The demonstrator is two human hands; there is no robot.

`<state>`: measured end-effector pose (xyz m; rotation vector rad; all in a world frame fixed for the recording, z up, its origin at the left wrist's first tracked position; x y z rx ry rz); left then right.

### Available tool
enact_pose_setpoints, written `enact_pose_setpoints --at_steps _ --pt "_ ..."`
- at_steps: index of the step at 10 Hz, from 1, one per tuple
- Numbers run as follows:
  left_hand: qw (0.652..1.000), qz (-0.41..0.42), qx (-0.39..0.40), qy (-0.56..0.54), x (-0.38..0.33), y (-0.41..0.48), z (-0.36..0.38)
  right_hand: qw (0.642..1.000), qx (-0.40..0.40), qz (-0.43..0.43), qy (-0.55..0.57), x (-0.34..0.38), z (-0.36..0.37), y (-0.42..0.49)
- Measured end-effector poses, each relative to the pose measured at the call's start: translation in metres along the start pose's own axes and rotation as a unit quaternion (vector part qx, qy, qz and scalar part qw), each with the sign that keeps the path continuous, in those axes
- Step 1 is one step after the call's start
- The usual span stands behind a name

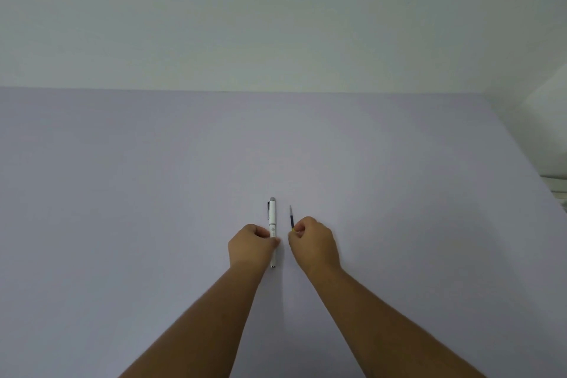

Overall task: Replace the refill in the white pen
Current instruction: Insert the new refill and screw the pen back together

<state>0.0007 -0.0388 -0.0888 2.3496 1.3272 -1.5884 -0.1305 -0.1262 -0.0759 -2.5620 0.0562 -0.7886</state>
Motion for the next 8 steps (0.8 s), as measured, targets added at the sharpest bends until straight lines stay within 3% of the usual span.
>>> enact_pose_setpoints --at_steps 8 --pt "1.000 0.007 0.027 0.008 -0.0027 -0.0034 -0.0081 0.999 -0.002 0.011 0.039 -0.0036 -0.0033 -0.0061"
Point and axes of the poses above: each hand's wrist, its own y-axis towards the middle knuckle, its own z-axis out of the palm, x = y × z, the point moved 7 cm from there along y, towards the middle knuckle, and after that the axes turned 11 degrees about z, right-handed, at the moved point
